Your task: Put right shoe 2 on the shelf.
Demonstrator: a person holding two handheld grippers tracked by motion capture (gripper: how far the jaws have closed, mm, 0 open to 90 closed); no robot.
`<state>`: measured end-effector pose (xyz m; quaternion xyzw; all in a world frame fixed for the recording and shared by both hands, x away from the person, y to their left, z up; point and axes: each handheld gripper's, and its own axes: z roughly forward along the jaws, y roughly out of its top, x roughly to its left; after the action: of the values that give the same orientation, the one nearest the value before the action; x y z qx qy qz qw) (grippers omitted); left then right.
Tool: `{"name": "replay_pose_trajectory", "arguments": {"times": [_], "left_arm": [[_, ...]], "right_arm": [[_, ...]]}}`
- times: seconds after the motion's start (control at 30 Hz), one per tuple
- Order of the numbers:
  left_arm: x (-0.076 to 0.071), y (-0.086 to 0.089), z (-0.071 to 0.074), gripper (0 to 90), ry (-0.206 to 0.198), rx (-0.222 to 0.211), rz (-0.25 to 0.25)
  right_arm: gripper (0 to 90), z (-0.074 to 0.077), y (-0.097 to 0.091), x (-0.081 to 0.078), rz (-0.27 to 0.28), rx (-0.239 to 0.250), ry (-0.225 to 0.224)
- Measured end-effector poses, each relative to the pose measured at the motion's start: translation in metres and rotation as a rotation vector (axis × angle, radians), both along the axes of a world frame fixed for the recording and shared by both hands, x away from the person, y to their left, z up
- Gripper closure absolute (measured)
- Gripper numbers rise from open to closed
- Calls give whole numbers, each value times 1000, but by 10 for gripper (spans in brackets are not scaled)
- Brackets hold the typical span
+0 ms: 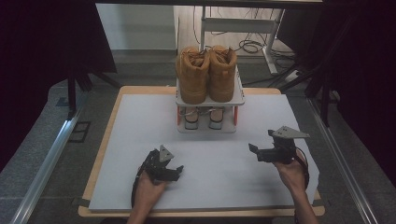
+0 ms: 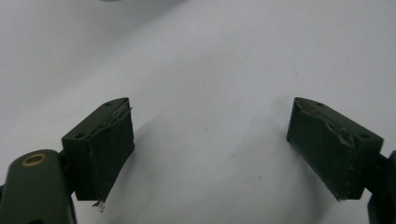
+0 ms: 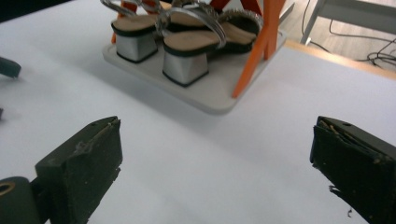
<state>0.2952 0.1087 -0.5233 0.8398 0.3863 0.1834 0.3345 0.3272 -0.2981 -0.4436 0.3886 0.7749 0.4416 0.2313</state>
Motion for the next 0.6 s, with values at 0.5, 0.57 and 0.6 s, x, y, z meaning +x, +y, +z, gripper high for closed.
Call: {"name": "replay_pose_trajectory", "arguments": {"times": [0.5, 0.57, 0.6], "left_arm": [[0, 0, 0, 147, -3, 5, -1], [0, 0, 0, 147, -4, 5, -1], [0, 0, 0, 147, -4, 5, -1]], "right_arm": [[21, -43, -21, -4, -42, -50, 87], [21, -50, -22, -4, -43, -58, 104], [21, -54, -23, -4, -45, -65, 110]]}}
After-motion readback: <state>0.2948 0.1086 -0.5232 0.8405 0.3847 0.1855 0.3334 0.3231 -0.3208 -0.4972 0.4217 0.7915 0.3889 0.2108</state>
